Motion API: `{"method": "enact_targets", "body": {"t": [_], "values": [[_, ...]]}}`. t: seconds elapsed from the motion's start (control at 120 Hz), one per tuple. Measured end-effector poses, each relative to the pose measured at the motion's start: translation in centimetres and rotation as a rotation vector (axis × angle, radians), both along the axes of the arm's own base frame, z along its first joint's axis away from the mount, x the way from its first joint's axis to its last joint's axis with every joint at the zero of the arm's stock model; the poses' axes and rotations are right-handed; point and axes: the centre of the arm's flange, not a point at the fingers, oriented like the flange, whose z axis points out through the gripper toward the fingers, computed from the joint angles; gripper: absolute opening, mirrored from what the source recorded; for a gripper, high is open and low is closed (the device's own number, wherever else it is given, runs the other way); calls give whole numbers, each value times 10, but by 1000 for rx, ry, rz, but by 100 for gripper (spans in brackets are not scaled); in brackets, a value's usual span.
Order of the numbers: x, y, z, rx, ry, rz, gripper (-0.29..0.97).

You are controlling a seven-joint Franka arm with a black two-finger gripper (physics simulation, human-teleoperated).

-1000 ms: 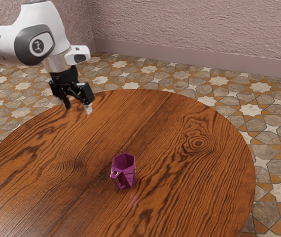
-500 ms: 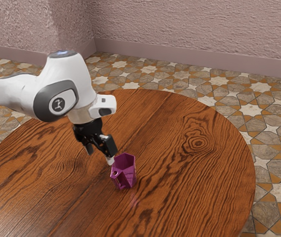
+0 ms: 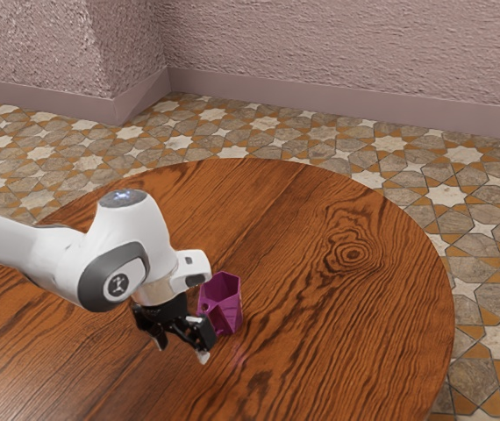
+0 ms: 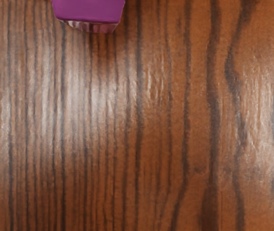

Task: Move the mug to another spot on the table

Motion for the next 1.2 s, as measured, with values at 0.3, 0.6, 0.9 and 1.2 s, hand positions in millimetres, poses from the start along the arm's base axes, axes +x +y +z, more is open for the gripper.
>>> {"method": "enact_targets", "body": {"t": [0.3,0.6,0.9,1.2], "values": [[24,1,-19,-27,-162,73,63],[36,6,-29,-41,-253,118,44],[44,29,-37,-1,-277,104,34],[46,23,-36,-5,-295,94,12]]}}
